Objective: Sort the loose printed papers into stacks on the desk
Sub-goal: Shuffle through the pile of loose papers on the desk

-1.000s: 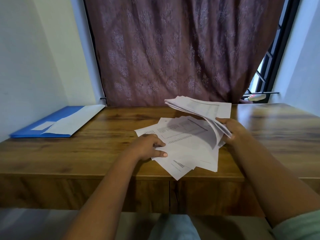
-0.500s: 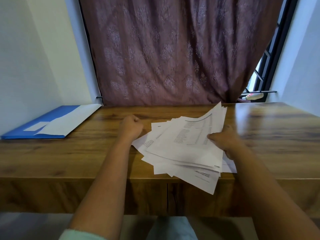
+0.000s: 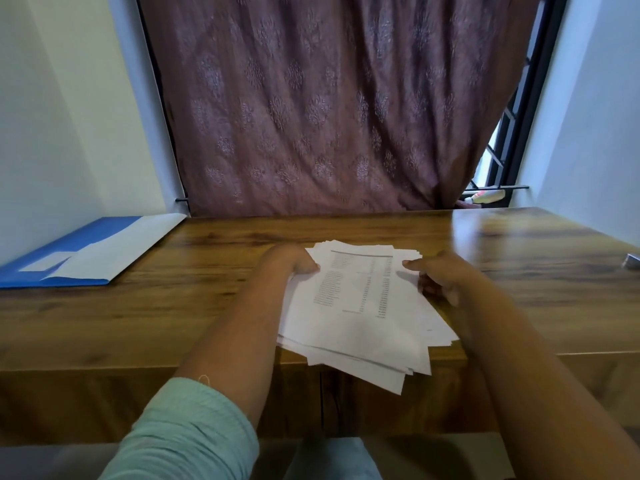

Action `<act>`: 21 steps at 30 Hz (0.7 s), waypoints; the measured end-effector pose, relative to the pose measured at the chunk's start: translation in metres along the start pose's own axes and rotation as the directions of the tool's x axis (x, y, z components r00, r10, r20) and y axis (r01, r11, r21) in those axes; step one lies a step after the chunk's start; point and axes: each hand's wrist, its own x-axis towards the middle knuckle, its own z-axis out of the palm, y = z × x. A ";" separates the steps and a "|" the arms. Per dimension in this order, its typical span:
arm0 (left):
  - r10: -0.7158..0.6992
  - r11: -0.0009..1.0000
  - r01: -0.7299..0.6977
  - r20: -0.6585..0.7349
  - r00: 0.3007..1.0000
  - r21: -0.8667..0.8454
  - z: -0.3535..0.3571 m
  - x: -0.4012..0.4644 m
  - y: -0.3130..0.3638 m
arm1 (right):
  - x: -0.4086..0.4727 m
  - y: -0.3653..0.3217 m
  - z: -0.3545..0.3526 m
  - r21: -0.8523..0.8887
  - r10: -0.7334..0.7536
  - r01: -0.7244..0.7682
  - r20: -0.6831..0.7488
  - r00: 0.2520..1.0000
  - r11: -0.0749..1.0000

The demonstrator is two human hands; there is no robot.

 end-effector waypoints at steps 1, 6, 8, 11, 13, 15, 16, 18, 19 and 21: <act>0.003 1.000 -0.003 0.012 1.000 0.003 -0.002 -0.001 0.000 | 0.000 0.002 0.000 -0.018 -0.004 0.004 -0.006 1.000 1.000; -0.031 0.980 0.059 0.145 0.989 -0.189 -0.009 0.000 -0.003 | 0.003 0.009 0.010 -0.266 -0.114 0.093 -0.064 0.991 0.960; -0.020 0.958 0.081 0.218 0.976 -0.276 -0.009 -0.008 0.003 | 0.014 0.012 0.008 -0.320 -0.135 0.103 -0.081 0.988 0.942; 0.011 0.992 0.013 0.188 0.982 -0.123 -0.004 -0.019 0.012 | 0.013 0.008 -0.001 -0.156 -0.106 0.103 -0.010 0.994 0.982; 0.066 0.997 -0.059 0.120 0.991 -0.057 0.004 -0.019 0.013 | 0.012 0.008 -0.005 -0.037 -0.068 0.070 0.063 0.996 0.997; 0.101 0.995 -0.100 0.083 0.991 -0.010 0.013 -0.015 0.011 | 0.018 0.012 -0.007 0.020 -0.062 0.060 0.115 0.991 0.998; 0.092 0.996 -0.091 0.075 0.993 -0.016 0.016 -0.010 0.009 | 0.019 0.013 -0.008 0.024 -0.051 0.049 0.116 0.992 0.999; 0.063 0.995 -0.060 0.042 0.997 -0.077 0.017 -0.018 0.010 | 0.017 0.013 -0.006 -0.006 -0.049 0.050 0.104 0.993 0.999; 0.054 0.993 -0.051 0.025 0.998 -0.107 0.016 -0.020 0.009 | 0.012 0.012 -0.003 -0.065 -0.065 0.071 0.085 0.994 0.995; 0.045 0.975 -0.034 0.048 0.998 -0.219 0.013 -0.024 0.009 | 0.004 0.009 0.004 -0.212 -0.093 0.093 0.010 0.996 0.973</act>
